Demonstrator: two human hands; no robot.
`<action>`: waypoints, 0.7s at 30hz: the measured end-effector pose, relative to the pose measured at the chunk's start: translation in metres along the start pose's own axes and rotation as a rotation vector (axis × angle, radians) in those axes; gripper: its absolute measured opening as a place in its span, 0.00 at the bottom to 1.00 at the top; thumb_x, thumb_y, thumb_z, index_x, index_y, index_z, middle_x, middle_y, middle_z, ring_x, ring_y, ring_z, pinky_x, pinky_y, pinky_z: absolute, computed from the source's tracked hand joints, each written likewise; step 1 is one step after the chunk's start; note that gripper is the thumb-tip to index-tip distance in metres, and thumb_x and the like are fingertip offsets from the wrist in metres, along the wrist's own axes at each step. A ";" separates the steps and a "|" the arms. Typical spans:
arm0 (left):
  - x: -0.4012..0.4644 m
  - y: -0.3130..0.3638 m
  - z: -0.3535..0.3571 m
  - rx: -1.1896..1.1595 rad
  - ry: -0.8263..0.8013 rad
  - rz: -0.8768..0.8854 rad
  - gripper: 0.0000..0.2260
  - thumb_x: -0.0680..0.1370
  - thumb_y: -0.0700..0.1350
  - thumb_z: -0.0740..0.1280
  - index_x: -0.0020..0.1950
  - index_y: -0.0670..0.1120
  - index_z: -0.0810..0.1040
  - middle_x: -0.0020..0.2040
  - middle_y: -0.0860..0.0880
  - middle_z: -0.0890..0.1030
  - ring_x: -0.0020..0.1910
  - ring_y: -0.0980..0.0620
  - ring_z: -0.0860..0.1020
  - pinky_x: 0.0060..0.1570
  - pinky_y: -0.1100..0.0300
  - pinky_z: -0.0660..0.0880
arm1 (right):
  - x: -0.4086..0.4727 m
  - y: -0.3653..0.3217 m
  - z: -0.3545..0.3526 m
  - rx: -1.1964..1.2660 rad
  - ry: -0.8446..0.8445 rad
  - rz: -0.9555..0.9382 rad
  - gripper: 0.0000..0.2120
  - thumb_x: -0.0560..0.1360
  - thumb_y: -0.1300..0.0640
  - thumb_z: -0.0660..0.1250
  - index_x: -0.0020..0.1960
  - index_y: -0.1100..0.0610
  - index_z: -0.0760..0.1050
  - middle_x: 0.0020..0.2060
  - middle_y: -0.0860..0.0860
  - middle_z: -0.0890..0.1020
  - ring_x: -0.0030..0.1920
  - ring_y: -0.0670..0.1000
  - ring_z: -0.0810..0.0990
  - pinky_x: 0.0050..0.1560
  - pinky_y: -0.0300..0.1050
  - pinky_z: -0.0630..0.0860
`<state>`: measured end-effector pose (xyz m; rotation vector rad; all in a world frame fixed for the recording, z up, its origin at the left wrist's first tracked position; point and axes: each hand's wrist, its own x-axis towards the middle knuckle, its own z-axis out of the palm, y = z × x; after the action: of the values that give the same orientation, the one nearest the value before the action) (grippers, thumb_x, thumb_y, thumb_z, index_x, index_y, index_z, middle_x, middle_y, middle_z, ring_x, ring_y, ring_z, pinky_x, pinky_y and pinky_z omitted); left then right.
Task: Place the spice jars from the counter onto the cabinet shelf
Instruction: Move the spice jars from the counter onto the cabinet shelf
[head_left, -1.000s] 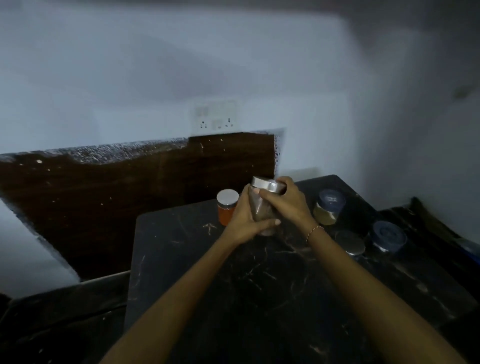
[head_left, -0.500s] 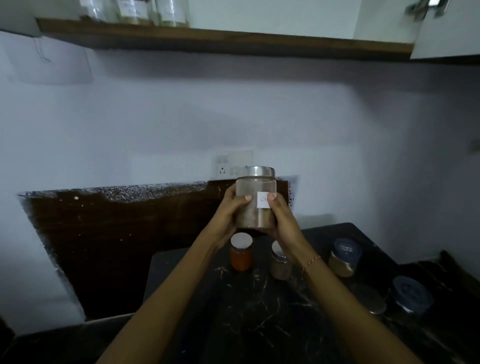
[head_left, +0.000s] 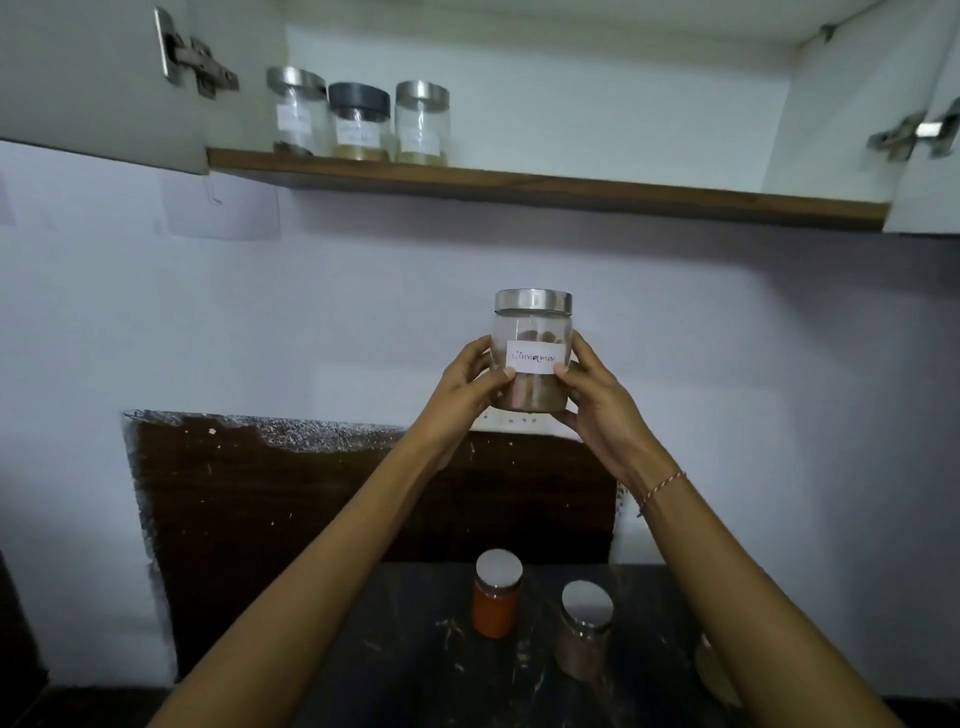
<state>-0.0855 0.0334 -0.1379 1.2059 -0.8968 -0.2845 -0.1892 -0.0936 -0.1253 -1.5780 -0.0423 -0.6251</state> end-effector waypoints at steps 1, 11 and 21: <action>0.007 0.007 0.002 0.009 0.010 0.013 0.15 0.79 0.38 0.61 0.64 0.50 0.70 0.60 0.48 0.76 0.60 0.51 0.75 0.59 0.55 0.74 | 0.008 -0.006 -0.002 -0.028 -0.014 -0.015 0.22 0.80 0.57 0.57 0.73 0.47 0.61 0.65 0.49 0.74 0.65 0.49 0.72 0.60 0.48 0.75; 0.070 0.088 0.011 0.154 0.161 0.212 0.15 0.78 0.40 0.64 0.64 0.46 0.73 0.62 0.44 0.77 0.62 0.46 0.75 0.63 0.50 0.74 | 0.084 -0.081 -0.024 -0.099 -0.126 -0.250 0.17 0.78 0.57 0.61 0.66 0.45 0.67 0.54 0.38 0.80 0.54 0.37 0.78 0.46 0.32 0.78; 0.152 0.165 -0.017 0.191 0.166 0.400 0.11 0.78 0.39 0.64 0.59 0.47 0.74 0.48 0.53 0.79 0.47 0.59 0.78 0.44 0.68 0.77 | 0.173 -0.158 -0.004 -0.193 -0.131 -0.386 0.16 0.78 0.56 0.61 0.65 0.48 0.68 0.52 0.45 0.80 0.53 0.43 0.79 0.49 0.40 0.76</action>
<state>-0.0191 0.0104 0.0756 1.1742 -1.0116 0.2244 -0.1056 -0.1361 0.0895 -1.8140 -0.4029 -0.8434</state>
